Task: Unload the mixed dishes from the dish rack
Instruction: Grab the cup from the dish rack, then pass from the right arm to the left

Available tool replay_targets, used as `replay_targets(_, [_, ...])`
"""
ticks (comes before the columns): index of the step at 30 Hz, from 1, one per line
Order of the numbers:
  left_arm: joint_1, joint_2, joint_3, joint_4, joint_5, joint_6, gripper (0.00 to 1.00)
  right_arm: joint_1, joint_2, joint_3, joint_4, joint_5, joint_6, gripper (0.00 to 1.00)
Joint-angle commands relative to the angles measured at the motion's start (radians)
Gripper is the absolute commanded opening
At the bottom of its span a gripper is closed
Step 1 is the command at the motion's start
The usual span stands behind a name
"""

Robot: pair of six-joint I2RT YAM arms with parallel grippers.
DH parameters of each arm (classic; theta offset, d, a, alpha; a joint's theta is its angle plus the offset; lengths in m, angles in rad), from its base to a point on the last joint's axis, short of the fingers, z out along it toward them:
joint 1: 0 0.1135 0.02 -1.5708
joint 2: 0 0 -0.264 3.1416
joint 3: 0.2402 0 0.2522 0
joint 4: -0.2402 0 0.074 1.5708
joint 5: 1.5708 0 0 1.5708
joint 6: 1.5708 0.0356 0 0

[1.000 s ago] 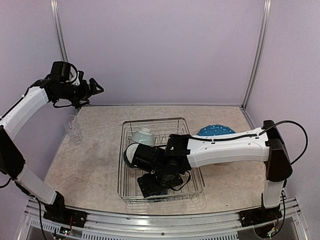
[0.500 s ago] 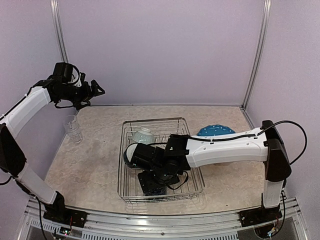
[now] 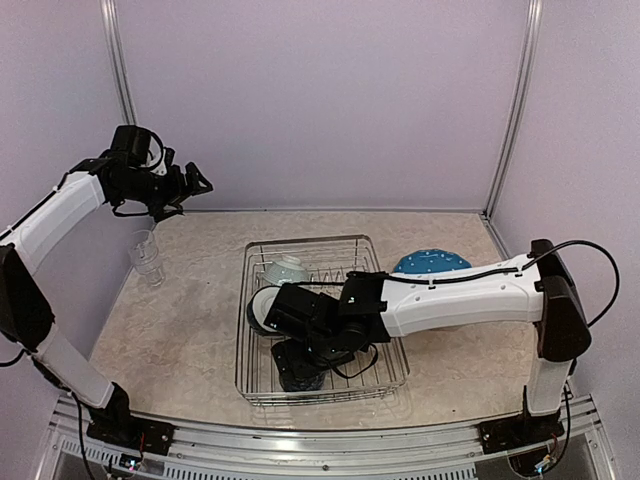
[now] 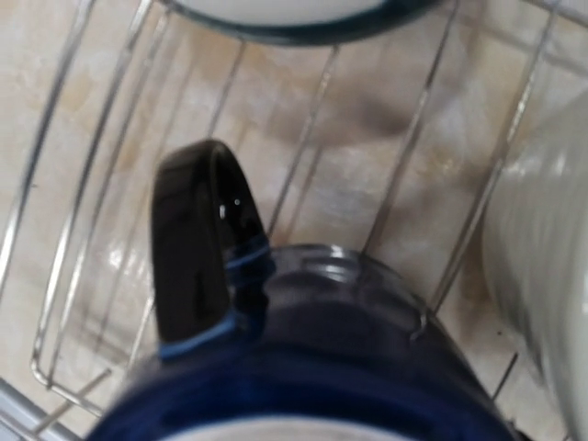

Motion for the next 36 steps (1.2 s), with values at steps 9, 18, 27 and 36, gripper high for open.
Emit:
replay_targets(9, [-0.015, 0.016, 0.019, -0.01, 0.0, 0.024, 0.99, -0.011, -0.221, -0.147, 0.275, -0.012, -0.113, 0.0])
replay_targets(18, [-0.011, 0.013, -0.002, 0.044, 0.157, 0.012, 0.99, -0.141, -0.448, -0.43, 0.674, -0.158, -0.094, 0.0])
replay_targets(27, [-0.038, 0.006, -0.084, 0.285, 0.582, -0.075, 0.99, -0.33, -0.573, -0.532, 0.886, -0.277, -0.109, 0.0])
replay_targets(36, [-0.186, 0.046, -0.15, 0.509, 0.808, -0.186, 0.94, -0.453, -0.569, -0.565, 1.154, -0.38, -0.074, 0.0])
